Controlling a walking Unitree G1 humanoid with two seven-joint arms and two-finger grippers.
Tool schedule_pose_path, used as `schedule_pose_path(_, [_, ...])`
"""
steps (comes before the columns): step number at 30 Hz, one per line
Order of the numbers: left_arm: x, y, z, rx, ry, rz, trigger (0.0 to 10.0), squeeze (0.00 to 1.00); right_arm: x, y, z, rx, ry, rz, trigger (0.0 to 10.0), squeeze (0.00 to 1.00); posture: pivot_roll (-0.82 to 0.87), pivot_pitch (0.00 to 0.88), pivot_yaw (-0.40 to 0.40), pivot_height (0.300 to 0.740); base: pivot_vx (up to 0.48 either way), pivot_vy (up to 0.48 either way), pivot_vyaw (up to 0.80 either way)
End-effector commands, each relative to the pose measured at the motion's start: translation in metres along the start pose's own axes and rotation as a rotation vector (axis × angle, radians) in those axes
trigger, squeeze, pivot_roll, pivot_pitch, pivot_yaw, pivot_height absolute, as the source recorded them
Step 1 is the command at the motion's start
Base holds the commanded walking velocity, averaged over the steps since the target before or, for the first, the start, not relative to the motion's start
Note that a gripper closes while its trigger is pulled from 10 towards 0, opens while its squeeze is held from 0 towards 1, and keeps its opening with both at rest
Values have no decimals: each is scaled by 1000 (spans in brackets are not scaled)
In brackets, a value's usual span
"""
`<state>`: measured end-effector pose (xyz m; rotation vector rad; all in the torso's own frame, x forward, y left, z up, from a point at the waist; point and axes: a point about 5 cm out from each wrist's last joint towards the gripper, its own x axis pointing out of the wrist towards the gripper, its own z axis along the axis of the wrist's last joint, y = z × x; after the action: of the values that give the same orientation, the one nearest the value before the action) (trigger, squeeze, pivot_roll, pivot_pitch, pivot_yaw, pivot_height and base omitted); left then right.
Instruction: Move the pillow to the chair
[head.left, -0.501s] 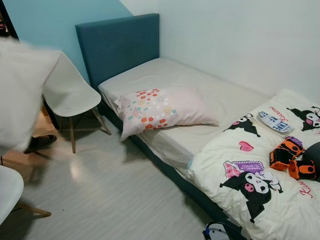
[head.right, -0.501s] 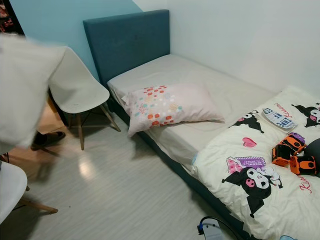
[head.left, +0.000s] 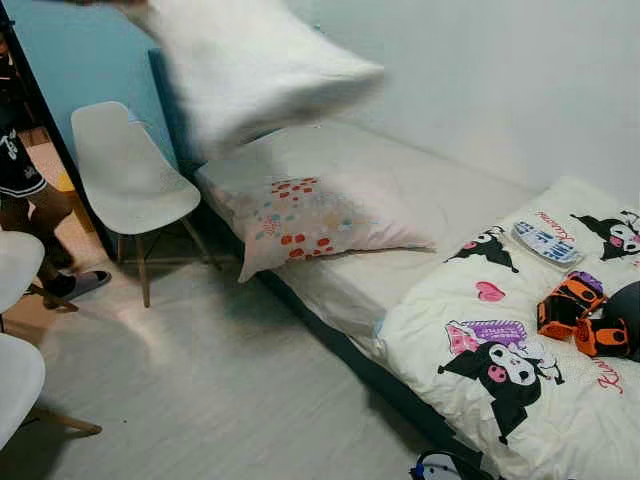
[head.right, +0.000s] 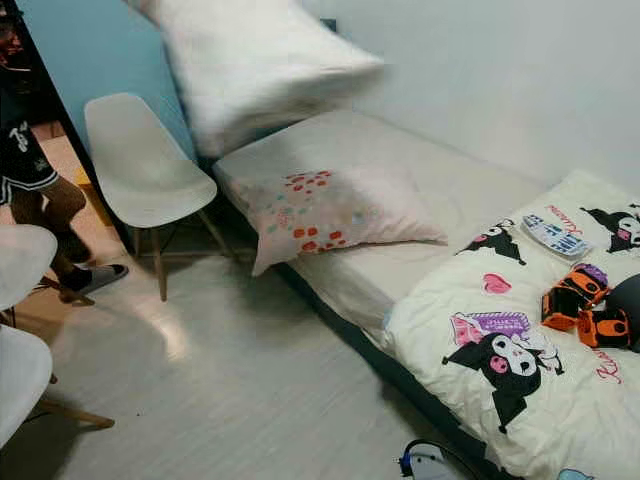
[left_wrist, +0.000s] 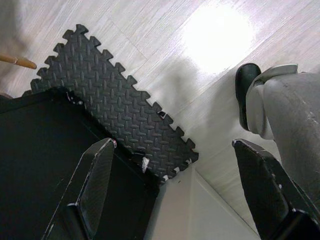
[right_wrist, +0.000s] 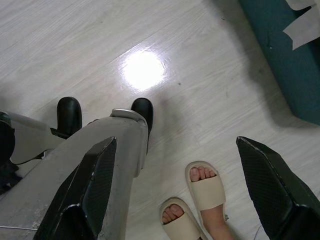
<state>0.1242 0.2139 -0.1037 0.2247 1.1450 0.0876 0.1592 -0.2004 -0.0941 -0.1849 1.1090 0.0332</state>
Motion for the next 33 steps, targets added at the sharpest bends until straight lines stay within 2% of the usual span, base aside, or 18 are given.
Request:
schedule_pose_path(1, [0,1,-2,8,7,0,10000,0,0,1,-3,12,9,5,10000,0,-131,36,7,740,0,0,0])
schedule_pose_path(20, [0,0,-1,22,2,-3,10000,0,1,17,4,-5,2,23,10000,0,-132,24,6,740,0,0,0])
schedule_pose_path(33, [0,0,-1,19,2,-1,10000,0,1,16,1,-10,5,22,10000,0,-132,19,5,740,0,0,0])
